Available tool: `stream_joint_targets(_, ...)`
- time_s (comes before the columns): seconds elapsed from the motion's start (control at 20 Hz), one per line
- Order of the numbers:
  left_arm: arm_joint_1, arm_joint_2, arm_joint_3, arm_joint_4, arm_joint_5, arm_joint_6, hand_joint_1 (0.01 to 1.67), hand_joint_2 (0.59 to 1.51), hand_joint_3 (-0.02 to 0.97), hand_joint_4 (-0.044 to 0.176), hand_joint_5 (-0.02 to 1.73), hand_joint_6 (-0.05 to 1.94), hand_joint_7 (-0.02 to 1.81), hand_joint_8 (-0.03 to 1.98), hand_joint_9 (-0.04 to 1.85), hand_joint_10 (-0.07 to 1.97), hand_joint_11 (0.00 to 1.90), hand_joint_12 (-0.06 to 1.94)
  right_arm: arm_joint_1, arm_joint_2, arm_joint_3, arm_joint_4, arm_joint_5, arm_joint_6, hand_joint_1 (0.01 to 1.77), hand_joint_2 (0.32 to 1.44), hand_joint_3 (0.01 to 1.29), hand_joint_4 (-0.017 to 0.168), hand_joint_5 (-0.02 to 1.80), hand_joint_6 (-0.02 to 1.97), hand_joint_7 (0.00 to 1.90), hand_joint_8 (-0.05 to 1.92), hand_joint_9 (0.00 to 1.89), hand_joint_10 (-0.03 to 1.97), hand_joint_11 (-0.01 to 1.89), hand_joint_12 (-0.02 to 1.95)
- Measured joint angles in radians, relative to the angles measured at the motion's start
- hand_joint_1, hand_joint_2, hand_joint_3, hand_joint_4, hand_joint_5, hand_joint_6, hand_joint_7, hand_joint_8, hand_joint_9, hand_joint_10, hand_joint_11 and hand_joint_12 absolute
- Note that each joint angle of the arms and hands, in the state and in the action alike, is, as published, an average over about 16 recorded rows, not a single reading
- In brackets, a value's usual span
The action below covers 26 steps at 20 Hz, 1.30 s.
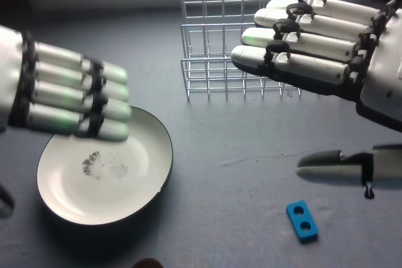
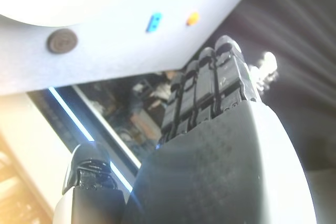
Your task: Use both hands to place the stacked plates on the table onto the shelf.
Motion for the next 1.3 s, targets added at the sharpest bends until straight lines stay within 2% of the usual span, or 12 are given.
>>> stream_joint_targets(0.35,0.148,-0.054,0.073,-0.045,0.012,0.05,0.02,1.131,0.036,-0.002,0.02,0.01,0.02,0.02,0.02,0.01,0.02,0.01,-0.002,0.0,0.0,-0.006,0.003,0.001,0.9,1.1,0.02,0.003,0.08,0.01,0.06,0.02,0.05,0.02,0.02,0.46)
stream_joint_targets(0.55,0.221,-0.082,0.113,-0.079,0.019,0.075,0.02,1.131,0.036,-0.002,0.02,0.01,0.02,0.02,0.01,0.01,0.02,0.01,-0.004,0.0,0.0,-0.009,0.004,0.001,1.12,1.07,0.02,0.003,0.09,0.01,0.06,0.02,0.05,0.02,0.02,0.56)
stream_joint_targets(0.9,0.314,-0.113,0.16,-0.125,0.028,0.113,0.02,1.137,0.036,-0.002,0.02,0.01,0.01,0.02,0.02,0.01,0.02,0.01,-0.007,0.0,0.0,-0.016,0.011,0.002,1.2,1.07,0.02,0.003,0.14,0.01,0.1,0.02,0.09,0.02,0.02,0.74)
stream_joint_targets(1.3,0.408,-0.145,0.21,-0.171,0.031,0.146,0.02,1.145,0.036,-0.003,0.02,0.01,0.02,0.02,0.02,0.01,0.02,0.01,-0.01,0.0,0.0,-0.027,0.018,0.002,1.17,1.09,0.02,0.002,0.14,0.01,0.1,0.02,0.1,0.02,0.02,0.73)
